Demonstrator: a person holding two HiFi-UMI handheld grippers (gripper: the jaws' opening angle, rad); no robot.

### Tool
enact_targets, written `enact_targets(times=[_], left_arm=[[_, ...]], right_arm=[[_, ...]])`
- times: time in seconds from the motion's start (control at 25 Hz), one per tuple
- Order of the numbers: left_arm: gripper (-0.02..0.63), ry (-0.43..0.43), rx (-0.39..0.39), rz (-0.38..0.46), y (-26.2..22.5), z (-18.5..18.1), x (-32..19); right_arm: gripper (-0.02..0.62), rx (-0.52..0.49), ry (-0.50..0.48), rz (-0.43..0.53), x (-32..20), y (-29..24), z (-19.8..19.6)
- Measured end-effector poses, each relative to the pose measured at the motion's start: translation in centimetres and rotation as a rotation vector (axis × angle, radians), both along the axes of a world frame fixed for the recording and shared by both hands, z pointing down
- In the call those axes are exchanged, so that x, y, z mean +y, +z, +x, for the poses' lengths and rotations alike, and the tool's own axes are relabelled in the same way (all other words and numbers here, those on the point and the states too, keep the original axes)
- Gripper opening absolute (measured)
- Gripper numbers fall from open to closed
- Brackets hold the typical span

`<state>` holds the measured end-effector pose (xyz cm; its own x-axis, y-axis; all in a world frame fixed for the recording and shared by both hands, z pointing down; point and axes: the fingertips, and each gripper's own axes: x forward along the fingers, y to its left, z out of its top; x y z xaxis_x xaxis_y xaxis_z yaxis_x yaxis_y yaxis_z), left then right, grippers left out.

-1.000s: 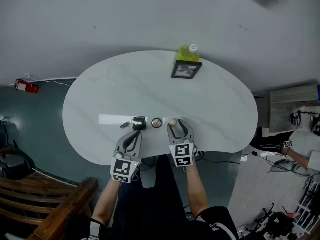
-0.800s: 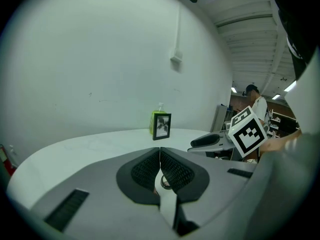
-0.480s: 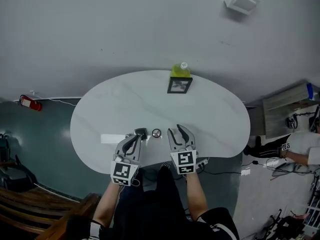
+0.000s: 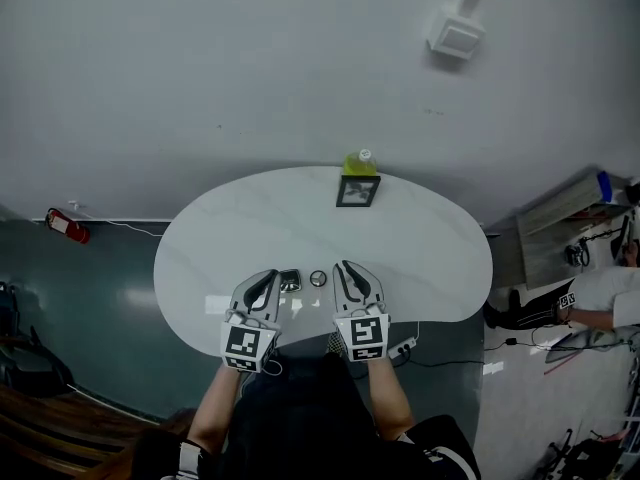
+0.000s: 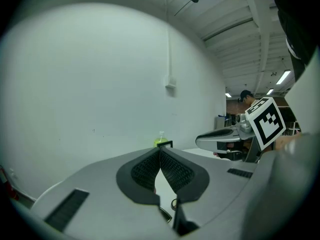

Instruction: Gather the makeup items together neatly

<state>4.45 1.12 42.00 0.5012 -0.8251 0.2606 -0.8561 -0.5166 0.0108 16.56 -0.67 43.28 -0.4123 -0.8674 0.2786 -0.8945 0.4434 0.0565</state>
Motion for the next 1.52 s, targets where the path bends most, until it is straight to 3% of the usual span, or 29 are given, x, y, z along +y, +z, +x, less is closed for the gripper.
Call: enact_targets(times=[0.68,1.52], left_arm=[[0.02,-0.024,0.014,0.086,-3.8,-3.2,2.5],[0.02,-0.013,0.015,0.088,-4.0,-3.5,3.4]], right_arm=[[0.039,-0.013,-0.01,0.066,3.1,-3.5,-3.1],[0.032,-0.022,0.01,0.089,4.3,-4.0,-2.8]])
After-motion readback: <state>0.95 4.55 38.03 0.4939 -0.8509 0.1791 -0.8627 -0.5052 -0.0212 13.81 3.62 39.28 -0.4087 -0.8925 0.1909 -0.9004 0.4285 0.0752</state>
